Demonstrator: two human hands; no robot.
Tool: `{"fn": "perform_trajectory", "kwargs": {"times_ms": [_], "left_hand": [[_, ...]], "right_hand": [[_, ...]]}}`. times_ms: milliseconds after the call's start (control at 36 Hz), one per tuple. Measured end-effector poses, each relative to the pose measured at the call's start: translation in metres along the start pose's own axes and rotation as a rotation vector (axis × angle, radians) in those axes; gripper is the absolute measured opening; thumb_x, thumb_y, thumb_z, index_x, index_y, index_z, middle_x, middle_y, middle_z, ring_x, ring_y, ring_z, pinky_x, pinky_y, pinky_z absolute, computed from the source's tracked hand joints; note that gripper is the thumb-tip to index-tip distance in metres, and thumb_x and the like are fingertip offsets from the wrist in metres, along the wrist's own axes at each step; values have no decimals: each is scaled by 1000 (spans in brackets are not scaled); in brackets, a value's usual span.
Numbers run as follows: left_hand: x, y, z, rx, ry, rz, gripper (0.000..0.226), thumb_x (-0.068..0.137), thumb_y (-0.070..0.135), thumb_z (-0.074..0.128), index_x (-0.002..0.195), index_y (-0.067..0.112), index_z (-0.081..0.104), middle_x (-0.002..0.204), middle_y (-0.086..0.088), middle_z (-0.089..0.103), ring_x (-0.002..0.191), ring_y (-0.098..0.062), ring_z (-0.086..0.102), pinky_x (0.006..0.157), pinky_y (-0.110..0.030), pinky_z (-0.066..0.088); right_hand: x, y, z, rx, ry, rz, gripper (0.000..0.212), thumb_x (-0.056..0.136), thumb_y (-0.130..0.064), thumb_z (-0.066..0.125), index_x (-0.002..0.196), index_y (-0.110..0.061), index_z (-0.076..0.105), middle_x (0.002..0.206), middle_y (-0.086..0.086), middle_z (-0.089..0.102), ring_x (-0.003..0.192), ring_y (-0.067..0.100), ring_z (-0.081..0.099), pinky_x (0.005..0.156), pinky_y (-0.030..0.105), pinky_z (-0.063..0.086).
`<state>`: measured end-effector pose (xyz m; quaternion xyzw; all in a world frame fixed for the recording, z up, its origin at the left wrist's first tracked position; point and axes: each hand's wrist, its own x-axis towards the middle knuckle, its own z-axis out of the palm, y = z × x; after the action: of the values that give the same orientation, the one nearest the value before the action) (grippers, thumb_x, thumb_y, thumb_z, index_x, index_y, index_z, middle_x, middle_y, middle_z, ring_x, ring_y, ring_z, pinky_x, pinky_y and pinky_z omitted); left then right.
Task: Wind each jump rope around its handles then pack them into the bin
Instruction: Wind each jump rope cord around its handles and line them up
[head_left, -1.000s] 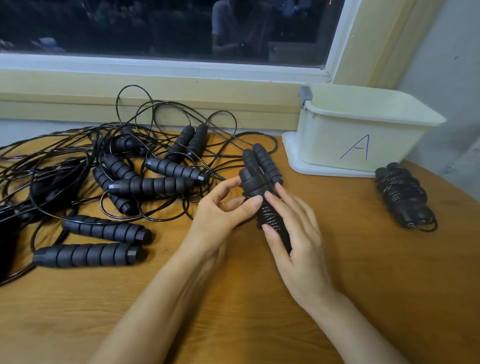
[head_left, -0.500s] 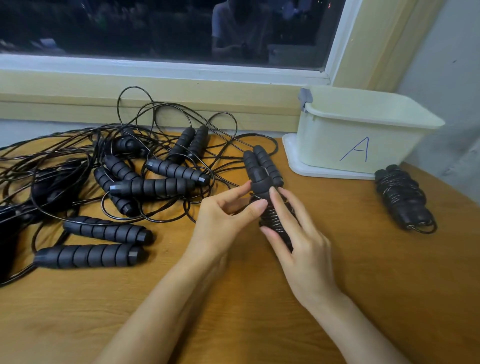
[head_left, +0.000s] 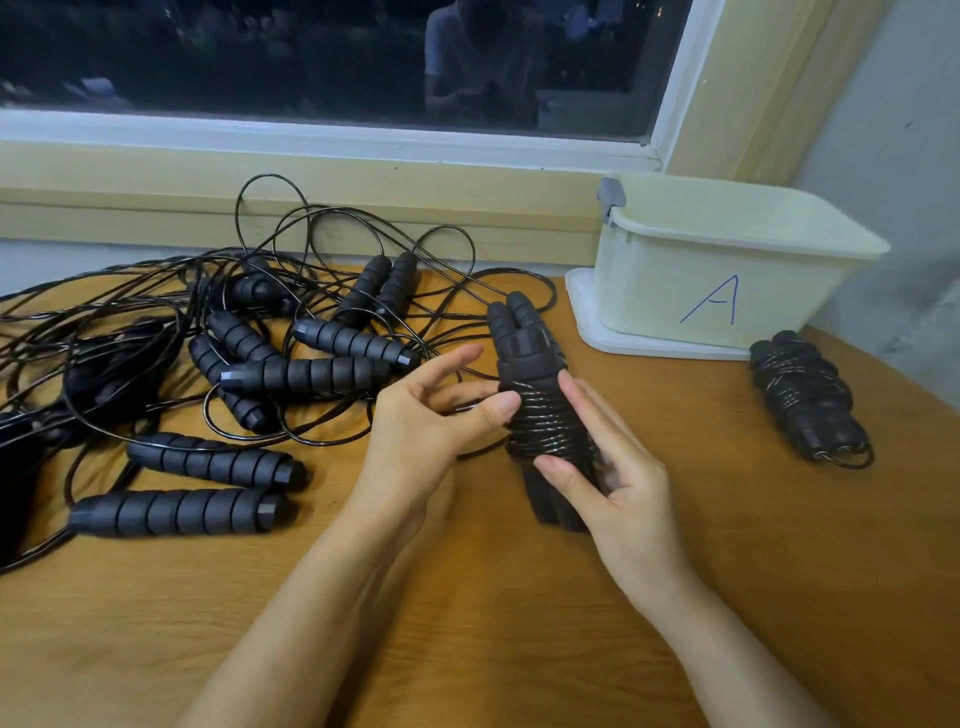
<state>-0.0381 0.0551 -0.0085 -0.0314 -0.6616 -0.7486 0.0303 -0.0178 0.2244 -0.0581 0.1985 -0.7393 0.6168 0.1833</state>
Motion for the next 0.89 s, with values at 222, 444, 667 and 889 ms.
{"fn": "perform_trajectory", "kwargs": {"times_ms": [222,444,667,889], "left_hand": [[0,-1,-3,-38,-62,-78,51,62,27,78,112,27,69,105,7,75,100,-9,70,76,-21,55],[-1,4,-6,-148,-118,-163,57,65,21,76,121,19,64,109,-7,74,98,-20,71,70,-23,56],[1,6,-8,-149,-93,-166,56,65,17,75,120,14,66,98,-10,76,85,-22,74,69,-25,58],[-3,-2,6,-181,85,-139,57,64,17,78,119,12,65,84,-3,77,73,-13,74,61,-18,55]], "right_hand": [[1,-8,4,161,-39,80,61,86,-19,68,137,-48,49,143,-15,54,137,11,47,108,27,43],[5,-10,-3,225,-69,113,56,85,-23,68,133,-48,54,140,-18,56,136,6,47,107,20,41],[10,-10,-9,335,-115,224,59,85,-41,72,139,-31,51,143,-8,56,135,10,48,102,18,42],[10,-5,-7,74,-48,148,49,92,-26,60,140,-33,50,146,-18,50,140,6,41,114,28,36]]}}
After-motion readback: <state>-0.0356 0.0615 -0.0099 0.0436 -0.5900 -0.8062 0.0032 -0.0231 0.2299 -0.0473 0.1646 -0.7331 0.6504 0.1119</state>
